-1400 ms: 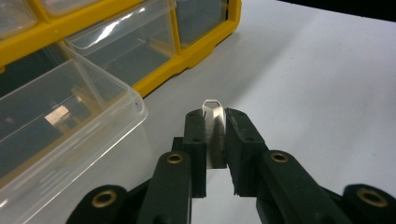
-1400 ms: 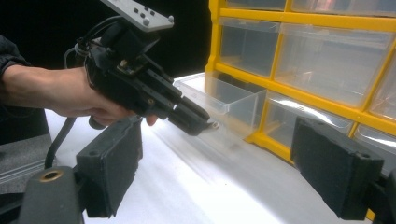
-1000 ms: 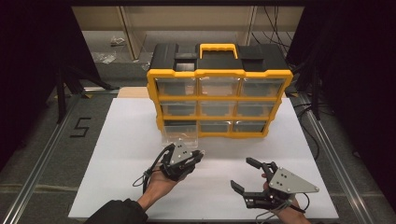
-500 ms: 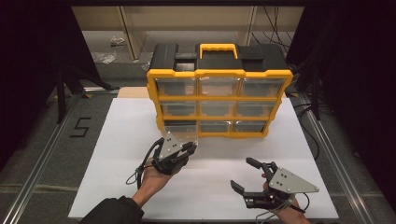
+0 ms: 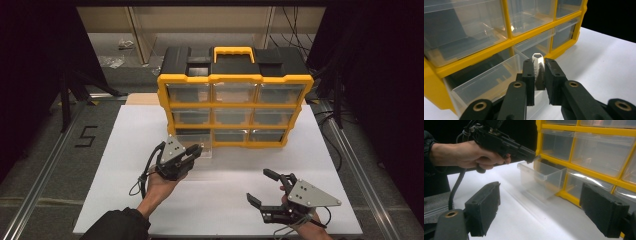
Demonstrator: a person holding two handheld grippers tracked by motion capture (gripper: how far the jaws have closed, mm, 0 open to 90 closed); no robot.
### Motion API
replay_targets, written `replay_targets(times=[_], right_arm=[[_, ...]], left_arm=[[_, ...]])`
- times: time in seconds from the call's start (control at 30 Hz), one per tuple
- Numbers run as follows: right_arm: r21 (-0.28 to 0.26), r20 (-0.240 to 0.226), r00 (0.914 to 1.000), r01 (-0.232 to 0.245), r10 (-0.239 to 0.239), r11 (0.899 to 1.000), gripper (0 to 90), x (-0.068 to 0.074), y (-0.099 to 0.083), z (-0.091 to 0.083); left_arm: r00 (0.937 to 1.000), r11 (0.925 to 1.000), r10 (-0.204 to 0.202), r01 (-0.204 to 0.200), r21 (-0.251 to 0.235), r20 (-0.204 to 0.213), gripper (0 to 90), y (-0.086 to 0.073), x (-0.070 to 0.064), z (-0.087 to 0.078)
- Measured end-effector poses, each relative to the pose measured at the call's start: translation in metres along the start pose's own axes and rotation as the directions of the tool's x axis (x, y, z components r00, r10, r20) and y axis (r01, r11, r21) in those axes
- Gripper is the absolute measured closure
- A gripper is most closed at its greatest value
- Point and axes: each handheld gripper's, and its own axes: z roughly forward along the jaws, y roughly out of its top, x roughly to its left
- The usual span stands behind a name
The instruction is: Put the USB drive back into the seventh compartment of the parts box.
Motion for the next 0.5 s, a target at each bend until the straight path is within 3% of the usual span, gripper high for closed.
replay_targets(times=[0.5], right_arm=[[0.001,0.0,1.0,-0.001,0.001,1.0,17.8,0.0,0.0,0.0]], left_arm=[[0.9958,0.9979,-0.064,0.064,-0.01,-0.065,78.6,-0.001,0.022,-0.003]])
